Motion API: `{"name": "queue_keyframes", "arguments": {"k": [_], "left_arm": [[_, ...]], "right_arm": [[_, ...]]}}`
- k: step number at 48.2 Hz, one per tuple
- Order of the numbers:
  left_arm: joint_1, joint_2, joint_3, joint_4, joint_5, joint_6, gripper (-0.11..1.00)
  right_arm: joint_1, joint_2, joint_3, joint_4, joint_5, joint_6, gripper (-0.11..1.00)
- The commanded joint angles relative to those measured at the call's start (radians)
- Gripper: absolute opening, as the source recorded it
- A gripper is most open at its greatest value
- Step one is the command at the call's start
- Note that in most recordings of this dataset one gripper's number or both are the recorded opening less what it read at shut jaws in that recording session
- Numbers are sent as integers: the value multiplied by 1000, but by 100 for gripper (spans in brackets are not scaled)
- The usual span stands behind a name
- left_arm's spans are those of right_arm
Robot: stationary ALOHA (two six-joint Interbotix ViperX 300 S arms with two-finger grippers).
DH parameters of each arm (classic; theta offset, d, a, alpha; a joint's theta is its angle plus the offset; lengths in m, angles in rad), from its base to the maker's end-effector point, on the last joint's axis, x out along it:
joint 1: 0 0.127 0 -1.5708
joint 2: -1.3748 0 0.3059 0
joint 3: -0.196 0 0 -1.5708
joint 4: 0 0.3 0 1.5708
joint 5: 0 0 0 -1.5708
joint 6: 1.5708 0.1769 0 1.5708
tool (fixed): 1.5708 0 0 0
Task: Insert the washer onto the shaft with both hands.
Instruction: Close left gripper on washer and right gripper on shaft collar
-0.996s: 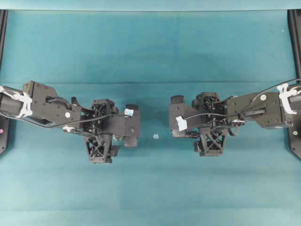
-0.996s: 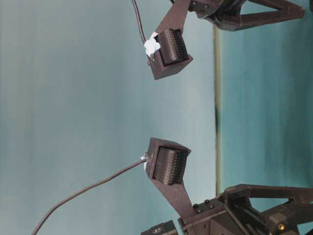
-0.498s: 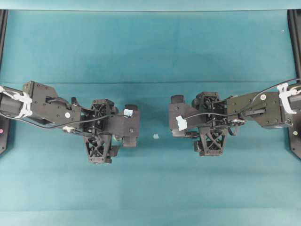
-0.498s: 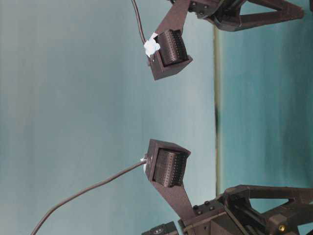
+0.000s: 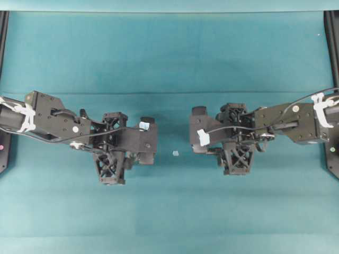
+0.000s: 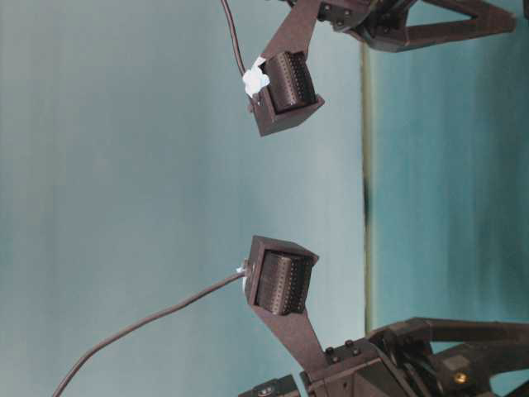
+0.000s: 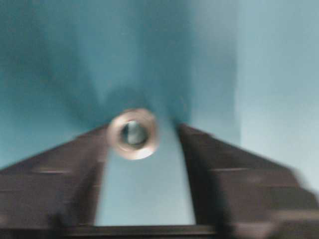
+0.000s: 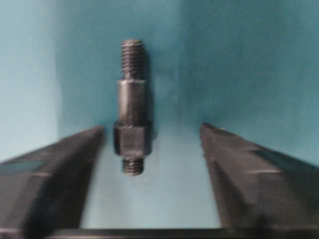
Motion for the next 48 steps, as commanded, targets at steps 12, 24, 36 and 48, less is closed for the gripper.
{"name": "queue_keyframes", "arguments": {"k": [12,24,36,48], "left_arm": [[-2,-18,5,3,26,-5,35],[-2,-18,-2,2,26,-3,35],[-2,-18,-11,3,28,0,35],[-2,-18,-14,3,26,2,35]], "right_arm": [[6,6,-29,5,6,-6,1],[32,6,-26,5,23,-5,1],[40,6,-29,5,23,3,1],[40,6,-29,6,23,5,1]]}}
